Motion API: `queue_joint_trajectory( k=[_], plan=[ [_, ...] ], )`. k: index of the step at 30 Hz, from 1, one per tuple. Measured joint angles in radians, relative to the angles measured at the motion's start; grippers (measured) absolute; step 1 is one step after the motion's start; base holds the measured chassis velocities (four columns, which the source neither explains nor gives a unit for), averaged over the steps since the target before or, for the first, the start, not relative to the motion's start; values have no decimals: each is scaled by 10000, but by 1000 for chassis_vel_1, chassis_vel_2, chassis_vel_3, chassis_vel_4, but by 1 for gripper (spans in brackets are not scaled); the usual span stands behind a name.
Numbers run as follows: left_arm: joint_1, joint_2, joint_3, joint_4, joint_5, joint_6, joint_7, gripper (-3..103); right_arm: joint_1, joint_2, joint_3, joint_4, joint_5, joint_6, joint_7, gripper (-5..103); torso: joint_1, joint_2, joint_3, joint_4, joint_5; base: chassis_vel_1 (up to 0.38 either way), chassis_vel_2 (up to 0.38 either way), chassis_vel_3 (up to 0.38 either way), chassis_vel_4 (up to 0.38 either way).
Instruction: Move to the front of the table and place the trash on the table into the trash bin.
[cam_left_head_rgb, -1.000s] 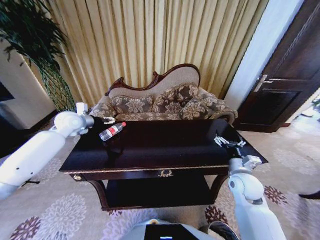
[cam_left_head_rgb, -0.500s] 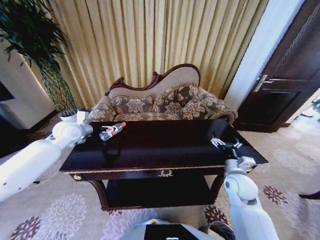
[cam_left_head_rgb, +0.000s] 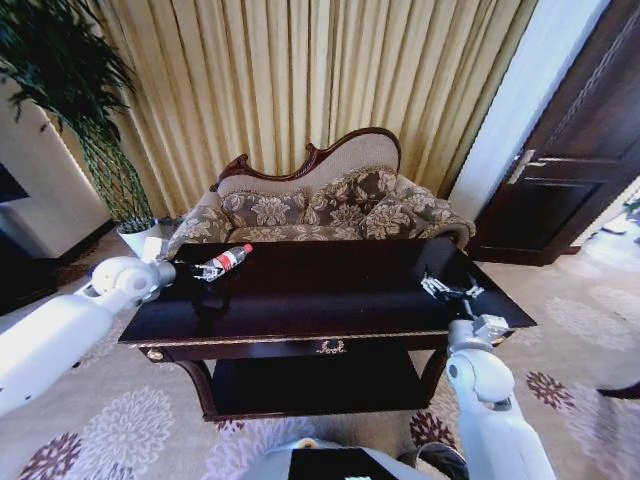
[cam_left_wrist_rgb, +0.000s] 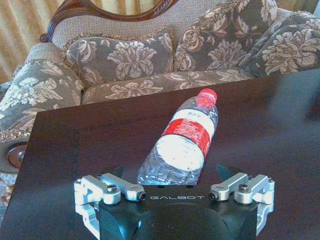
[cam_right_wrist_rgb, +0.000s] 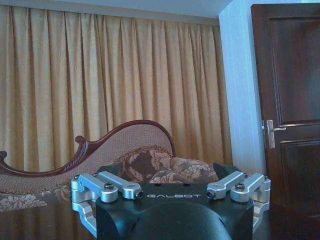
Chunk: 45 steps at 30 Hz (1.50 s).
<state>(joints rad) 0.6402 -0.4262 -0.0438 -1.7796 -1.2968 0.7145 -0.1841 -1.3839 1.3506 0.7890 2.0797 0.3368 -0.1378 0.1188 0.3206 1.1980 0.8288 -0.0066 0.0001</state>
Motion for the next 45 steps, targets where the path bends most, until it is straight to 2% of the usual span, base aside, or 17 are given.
queue_joint_trajectory(
  k=[6,9,12,28,29,31,33,34,36,38,39,41,43,44,45],
  plan=[
    [153,-30,-96,-3,16,-1,59,100,-29,-20,18,-25,0,64,0,100,0,0,1,1,-1,0,0,0,0],
    [181,-40,-130,126,75,-4,306,100,-68,-21,18,-28,-4,90,0,100,0,0,0,0,-1,0,0,0,0],
    [110,-53,-159,453,502,-8,1068,100,-173,-14,20,-69,-83,185,0,100,0,0,0,1,-1,0,0,0,0],
    [-244,-113,-172,1212,1075,-18,1915,100,-231,-39,58,-108,-158,282,0,100,0,0,0,1,-1,0,0,0,0],
    [-233,-146,-172,1271,1104,-18,1977,103,-244,-40,73,-94,-153,283,0,100,0,-1,0,1,0,0,0,0,0],
    [-214,-190,-172,1329,1140,-18,2024,100,-257,-46,89,-82,-147,283,0,100,0,-1,1,1,-1,0,0,0,0],
    [-182,-323,-172,1443,1216,-18,2059,89,-272,-64,125,-59,-140,301,0,100,0,-1,0,1,-1,0,0,0,0],
    [-182,-323,-172,1443,1216,-18,2059,89,-272,-64,125,-59,-140,301,0,100,0,-1,0,1,-1,0,0,0,0],
    [-165,-417,-172,1454,1237,-18,2063,78,-287,-68,141,-40,-137,327,0,100,0,-1,0,0,-1,0,0,0,0],
    [-159,-443,-172,1445,1241,-20,2064,78,-296,-68,143,-31,-136,335,0,100,0,-1,0,0,-1,0,0,0,0],
    [-151,-477,-172,1413,1247,-24,2069,68,-315,-61,146,-25,-139,354,0,100,0,-1,0,0,0,0,0,0,0],
    [-140,-498,-172,1395,1251,-24,2070,68,-331,-52,148,-25,-143,361,0,100,0,-1,1,0,-1,0,0,0,0],
    [-120,-503,-176,1356,1257,-24,2080,57,-348,-36,150,-26,-152,374,0,100,0,-1,0,0,1,0,0,0,0],
    [-120,-503,-176,1356,1257,-24,2080,57,-348,-36,150,-26,-152,374,0,100,0,-1,0,0,1,0,0,0,0],
    [-96,-489,-189,1335,1256,-24,2109,51,-347,-37,150,-28,-153,381,0,100,0,-1,0,0,-1,0,0,0,0]
  ],
)
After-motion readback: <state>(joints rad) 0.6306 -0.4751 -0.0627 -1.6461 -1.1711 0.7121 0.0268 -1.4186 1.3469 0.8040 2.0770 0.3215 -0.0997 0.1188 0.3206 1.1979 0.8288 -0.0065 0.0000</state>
